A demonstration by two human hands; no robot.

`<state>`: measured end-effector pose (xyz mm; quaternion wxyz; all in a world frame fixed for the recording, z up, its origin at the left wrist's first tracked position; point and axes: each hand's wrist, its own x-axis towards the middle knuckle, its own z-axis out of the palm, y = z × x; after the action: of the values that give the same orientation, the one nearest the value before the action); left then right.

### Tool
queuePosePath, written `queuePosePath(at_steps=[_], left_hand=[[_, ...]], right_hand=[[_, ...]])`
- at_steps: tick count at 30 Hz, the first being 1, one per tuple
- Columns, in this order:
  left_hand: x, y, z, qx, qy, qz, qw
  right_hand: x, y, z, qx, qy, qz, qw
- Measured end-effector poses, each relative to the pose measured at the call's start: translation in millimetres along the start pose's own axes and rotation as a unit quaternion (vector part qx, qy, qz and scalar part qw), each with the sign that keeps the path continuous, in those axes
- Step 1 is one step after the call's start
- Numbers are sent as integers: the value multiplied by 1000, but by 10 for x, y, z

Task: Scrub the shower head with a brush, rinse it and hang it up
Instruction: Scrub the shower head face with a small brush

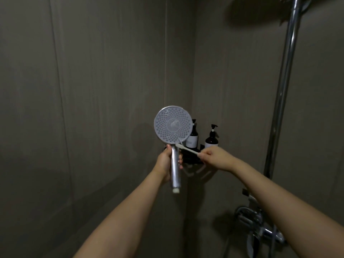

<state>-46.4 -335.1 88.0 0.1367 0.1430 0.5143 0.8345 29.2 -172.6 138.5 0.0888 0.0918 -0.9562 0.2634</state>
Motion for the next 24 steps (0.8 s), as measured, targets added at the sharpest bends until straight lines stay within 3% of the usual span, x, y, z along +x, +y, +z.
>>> queuePosePath(at_steps=[4,5,8,9,11,13,24], left_hand=[[3,-13,-21,-3,3,7,1000],[-2,-15,-24,-6,6,7,1000],[2,-34,-3,3,32,7,999],[-9,-36,14,0,31,7,999],[-17,-34,32,-8,20,7,1000],[-17,-22,40,-4,18,11,1000],[-18,-31,41,5,30,25,999]], right_hand=[[-115,86,5,-2,-213,77,974],[-118,108,-8,9,-205,67,977],[-79,101,-7,10,-52,17,998],[-87,73,6,-2,-75,26,997],[-135,18,40,-28,-224,87,970],[-172,-17,52,-40,-309,122,943],[-162,-168,57,-131,-247,94,955]])
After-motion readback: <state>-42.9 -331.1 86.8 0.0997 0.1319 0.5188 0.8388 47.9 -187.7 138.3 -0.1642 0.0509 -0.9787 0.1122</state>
